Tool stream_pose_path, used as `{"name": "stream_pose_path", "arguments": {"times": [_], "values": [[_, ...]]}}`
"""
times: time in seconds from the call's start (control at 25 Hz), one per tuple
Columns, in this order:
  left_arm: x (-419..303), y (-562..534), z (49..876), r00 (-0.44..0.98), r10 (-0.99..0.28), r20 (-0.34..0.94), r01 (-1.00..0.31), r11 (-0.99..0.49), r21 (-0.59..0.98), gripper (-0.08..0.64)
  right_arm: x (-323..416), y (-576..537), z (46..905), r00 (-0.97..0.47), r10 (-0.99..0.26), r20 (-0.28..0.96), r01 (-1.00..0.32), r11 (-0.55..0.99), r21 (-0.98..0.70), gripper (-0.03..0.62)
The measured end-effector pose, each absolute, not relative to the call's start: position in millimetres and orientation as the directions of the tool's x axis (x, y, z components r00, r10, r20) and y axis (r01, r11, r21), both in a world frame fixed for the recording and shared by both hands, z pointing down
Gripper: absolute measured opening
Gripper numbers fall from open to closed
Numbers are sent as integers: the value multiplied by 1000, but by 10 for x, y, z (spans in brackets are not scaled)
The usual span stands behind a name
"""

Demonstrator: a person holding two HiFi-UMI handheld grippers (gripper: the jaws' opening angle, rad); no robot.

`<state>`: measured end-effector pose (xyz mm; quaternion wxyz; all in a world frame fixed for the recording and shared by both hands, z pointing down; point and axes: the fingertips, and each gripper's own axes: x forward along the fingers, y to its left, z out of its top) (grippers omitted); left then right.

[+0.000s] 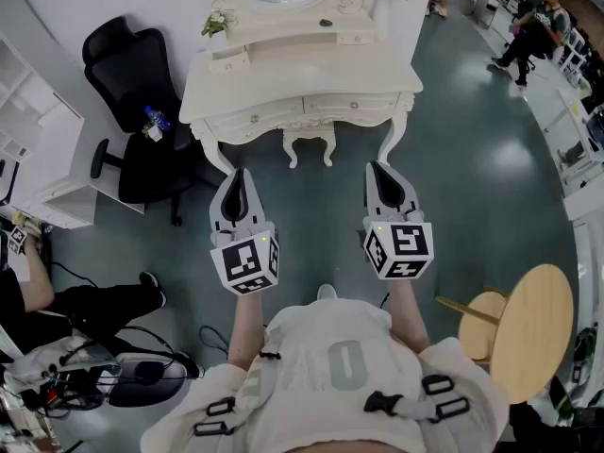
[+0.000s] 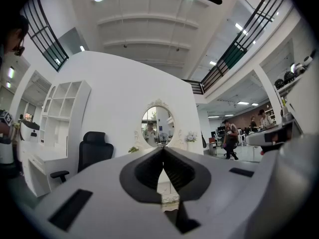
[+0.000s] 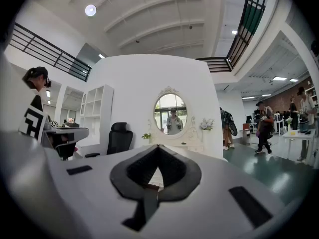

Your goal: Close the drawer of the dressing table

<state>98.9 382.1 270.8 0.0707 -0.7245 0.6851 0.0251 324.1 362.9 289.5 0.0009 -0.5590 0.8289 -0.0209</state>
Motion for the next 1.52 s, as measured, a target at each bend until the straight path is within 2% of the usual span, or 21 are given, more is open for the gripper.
{"name": "stream_pose_path", "arguments": {"times": [0.64, 0.96, 1.52], "values": [[1080, 3599, 2827, 56, -992, -109, -997, -48, -68, 18, 3260, 3429, 2955, -430, -903, 13, -900, 427, -84, 6], [1070, 3249, 2710, 60, -985, -161, -997, -50, -65, 19, 3253, 3087, 2848, -437, -899, -24, -896, 438, -70, 6], [682, 1851, 2505, 95, -980, -173, -994, -84, -67, 18, 2838, 1842, 2667, -440, -898, -23, -895, 440, -75, 6]]}}
